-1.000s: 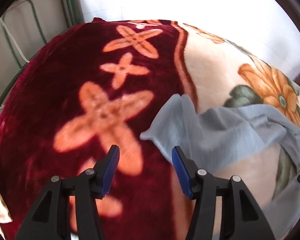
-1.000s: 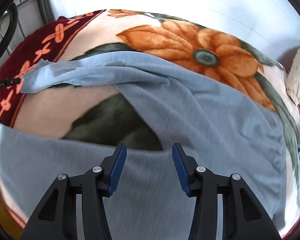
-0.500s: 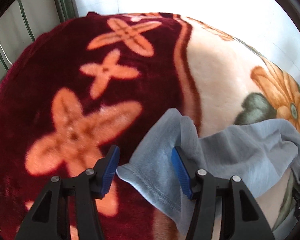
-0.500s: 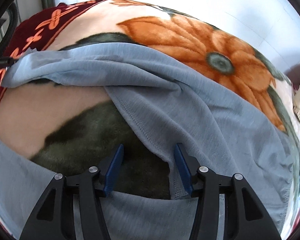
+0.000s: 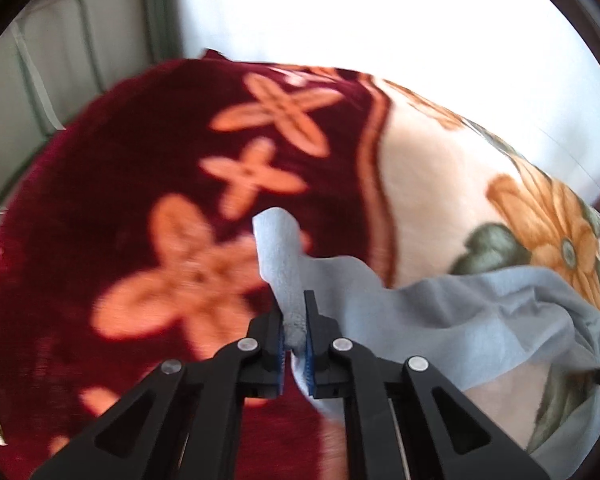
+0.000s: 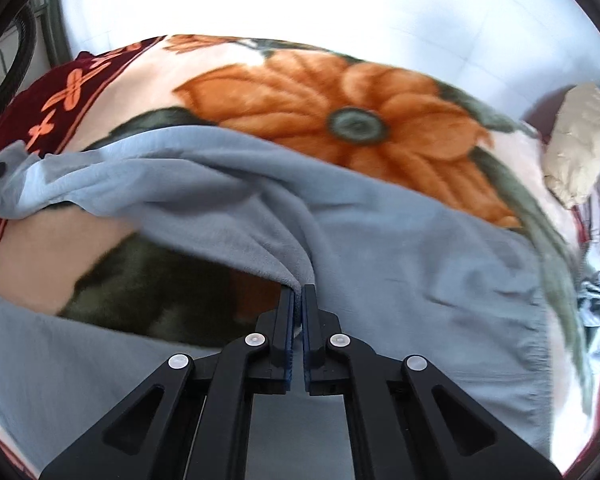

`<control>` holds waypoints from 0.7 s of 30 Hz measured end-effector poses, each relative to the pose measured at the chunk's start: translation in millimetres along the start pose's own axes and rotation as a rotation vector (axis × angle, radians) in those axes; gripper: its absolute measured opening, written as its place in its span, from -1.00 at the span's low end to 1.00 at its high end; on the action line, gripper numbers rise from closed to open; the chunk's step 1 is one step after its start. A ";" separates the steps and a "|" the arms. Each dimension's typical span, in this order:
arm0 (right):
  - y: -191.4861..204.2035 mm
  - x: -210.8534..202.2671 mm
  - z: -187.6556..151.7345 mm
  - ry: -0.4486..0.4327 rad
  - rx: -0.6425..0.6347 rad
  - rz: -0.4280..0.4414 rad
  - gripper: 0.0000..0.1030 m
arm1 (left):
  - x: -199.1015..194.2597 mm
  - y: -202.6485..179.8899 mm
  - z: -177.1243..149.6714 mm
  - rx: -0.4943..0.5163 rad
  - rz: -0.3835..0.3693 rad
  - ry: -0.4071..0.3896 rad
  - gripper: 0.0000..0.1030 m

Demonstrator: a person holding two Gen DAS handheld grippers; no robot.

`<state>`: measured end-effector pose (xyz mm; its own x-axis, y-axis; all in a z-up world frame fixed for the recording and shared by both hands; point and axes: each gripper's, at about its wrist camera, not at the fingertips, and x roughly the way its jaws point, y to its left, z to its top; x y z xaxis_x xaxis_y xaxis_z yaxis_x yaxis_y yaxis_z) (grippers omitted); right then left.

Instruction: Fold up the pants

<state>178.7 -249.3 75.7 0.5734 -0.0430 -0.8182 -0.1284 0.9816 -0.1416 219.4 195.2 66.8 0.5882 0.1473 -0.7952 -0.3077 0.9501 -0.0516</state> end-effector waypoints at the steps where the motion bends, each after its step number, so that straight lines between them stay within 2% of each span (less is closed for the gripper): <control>1: -4.9 -2.9 -2.3 0.000 0.004 -0.002 -0.93 | -2.4 5.8 0.2 -0.004 0.014 -0.002 -0.86; 3: -14.0 -8.9 -8.3 0.003 0.011 0.009 -0.93 | -5.1 19.0 -0.9 -0.012 0.036 0.004 -0.86; 7: -13.2 -12.3 -22.1 0.035 -0.034 0.029 -0.93 | -7.1 36.6 -16.8 -0.027 0.021 0.040 -0.85; 10: -2.0 -6.0 -32.4 0.070 -0.121 -0.002 -0.93 | -3.8 38.5 -31.6 0.008 0.033 0.067 -0.69; 12: 1.1 -3.7 -35.7 0.077 -0.137 -0.016 -0.93 | -6.8 43.8 -39.6 0.002 0.039 0.058 -0.65; 13: 1.8 -3.8 -36.9 0.075 -0.131 -0.022 -0.93 | -11.3 47.9 -43.3 -0.013 0.038 0.036 -0.50; 14: 2.6 -4.6 -38.3 0.072 -0.121 -0.029 -0.91 | -15.2 51.1 -45.1 -0.025 0.039 0.020 -0.28; 16: 7.4 -6.9 -42.9 0.067 -0.115 -0.042 -0.83 | -25.7 59.6 -47.9 -0.052 0.034 -0.017 -0.06; 17: 10.1 -8.4 -45.9 0.065 -0.118 -0.049 -0.82 | -30.0 63.8 -48.7 -0.062 0.031 -0.030 -0.02; 19: 14.4 -10.5 -52.3 0.084 -0.119 -0.035 -0.50 | -35.2 70.5 -47.3 -0.073 0.028 -0.038 0.02; 21: 18.2 -16.0 -61.4 0.091 -0.118 -0.023 -0.47 | -36.7 76.9 -45.4 -0.078 0.033 -0.034 0.11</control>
<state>117.5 -242.2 51.9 0.5020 -0.0872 -0.8605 -0.2133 0.9517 -0.2209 140.2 250.4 64.6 0.6019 0.1886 -0.7760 -0.3834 0.9207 -0.0735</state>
